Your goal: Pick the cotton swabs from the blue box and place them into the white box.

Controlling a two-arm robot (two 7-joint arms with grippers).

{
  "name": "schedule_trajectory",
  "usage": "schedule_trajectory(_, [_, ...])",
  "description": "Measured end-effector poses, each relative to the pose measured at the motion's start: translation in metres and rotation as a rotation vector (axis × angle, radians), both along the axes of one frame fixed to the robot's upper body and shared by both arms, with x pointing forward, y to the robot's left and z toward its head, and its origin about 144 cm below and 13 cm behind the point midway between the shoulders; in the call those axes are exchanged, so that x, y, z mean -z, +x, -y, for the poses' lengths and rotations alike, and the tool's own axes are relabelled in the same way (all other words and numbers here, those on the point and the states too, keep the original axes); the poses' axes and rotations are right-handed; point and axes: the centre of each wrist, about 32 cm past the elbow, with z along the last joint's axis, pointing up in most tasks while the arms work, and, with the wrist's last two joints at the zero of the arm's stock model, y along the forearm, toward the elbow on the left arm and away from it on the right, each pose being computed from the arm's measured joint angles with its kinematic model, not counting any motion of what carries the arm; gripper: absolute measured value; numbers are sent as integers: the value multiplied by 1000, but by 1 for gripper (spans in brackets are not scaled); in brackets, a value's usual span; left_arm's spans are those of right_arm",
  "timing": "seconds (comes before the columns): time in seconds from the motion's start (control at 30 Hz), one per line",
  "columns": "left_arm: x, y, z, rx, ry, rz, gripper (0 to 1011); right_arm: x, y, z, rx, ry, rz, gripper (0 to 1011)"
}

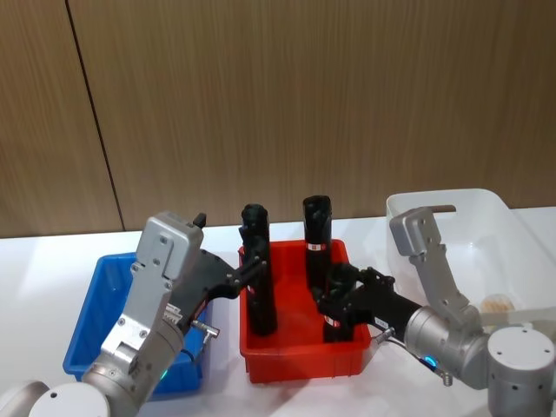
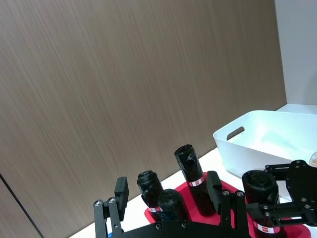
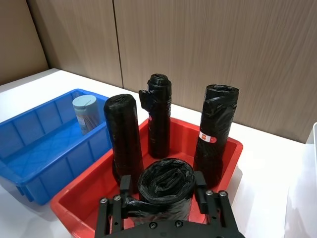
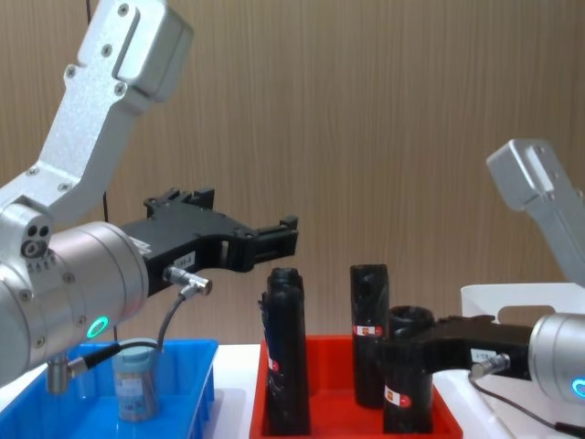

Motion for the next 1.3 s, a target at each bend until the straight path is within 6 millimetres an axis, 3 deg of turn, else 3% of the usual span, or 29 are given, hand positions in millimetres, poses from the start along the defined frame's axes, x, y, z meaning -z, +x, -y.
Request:
schedule_trajectory(0.37, [0,0,0,0,0,0,1003,-2,2,-3,0,1,7,516])
schedule_trajectory(0.77, [0,0,0,0,0,0,1003,-19,-2,-7,-5,17,56,445])
schedule_trajectory(1.3, [0,0,0,0,0,0,1003,-64,2,7,91,30,205,366])
